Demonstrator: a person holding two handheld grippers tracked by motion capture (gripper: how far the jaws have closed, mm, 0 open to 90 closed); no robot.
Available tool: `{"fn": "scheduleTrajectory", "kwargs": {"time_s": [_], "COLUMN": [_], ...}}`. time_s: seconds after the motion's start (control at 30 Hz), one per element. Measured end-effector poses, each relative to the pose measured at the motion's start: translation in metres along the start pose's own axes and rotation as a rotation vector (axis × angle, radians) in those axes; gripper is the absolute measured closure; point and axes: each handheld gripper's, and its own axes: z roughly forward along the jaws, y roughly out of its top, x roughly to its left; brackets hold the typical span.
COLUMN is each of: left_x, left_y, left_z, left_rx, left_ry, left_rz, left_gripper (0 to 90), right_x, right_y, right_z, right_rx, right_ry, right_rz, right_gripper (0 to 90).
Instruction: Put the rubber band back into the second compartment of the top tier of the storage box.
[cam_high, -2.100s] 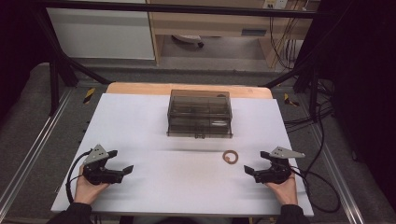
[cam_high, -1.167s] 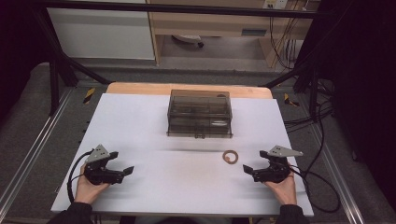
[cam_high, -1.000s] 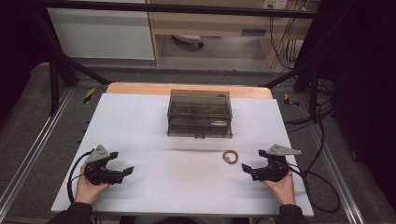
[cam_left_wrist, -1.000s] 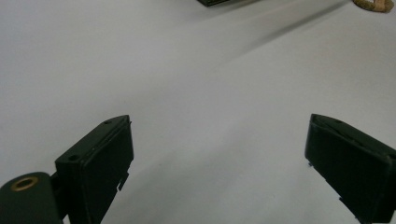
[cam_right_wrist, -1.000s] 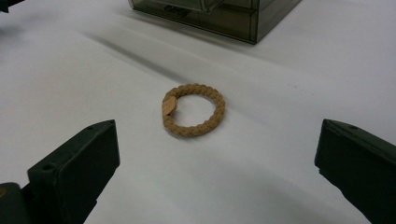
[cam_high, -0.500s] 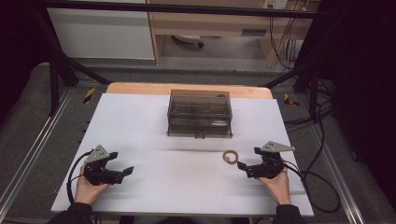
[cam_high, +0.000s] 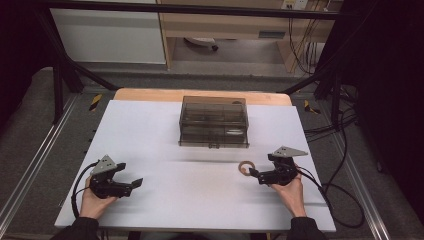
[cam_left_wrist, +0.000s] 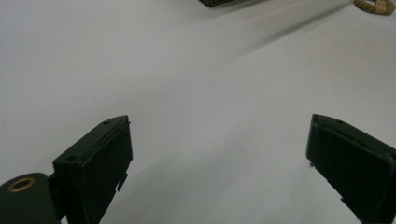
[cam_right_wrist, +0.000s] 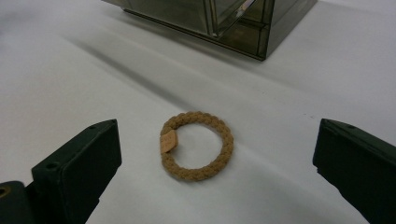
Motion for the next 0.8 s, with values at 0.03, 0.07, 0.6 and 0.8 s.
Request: {"fn": "scheduleTrajectory", "kwargs": {"time_s": [0.03, 0.07, 0.6, 0.8], "left_x": [0.000, 0.000, 0.000, 0.000], "left_y": [0.000, 0.000, 0.000, 0.000], "left_z": [0.000, 0.000, 0.000, 0.000], "left_rx": [0.001, 0.000, 0.003, 0.003], "left_ry": [-0.001, 0.000, 0.002, 0.000], "left_rz": [-0.001, 0.000, -0.002, -0.001], "left_gripper": [6.5, 6.5, 6.6, 6.7], "right_x": [-0.001, -0.001, -0.009, -0.008], "right_y": [0.000, 0.000, 0.002, 0.000], "right_z": [0.001, 0.001, 0.022, 0.025], "right_rx": [0.003, 0.003, 0.055, 0.066], "right_ry": [-0.003, -0.003, -0.011, -0.015], "right_rz": [0.004, 0.004, -0.020, -0.022], "right_gripper": [1.8, 1.8, 13.3, 22.8]}}
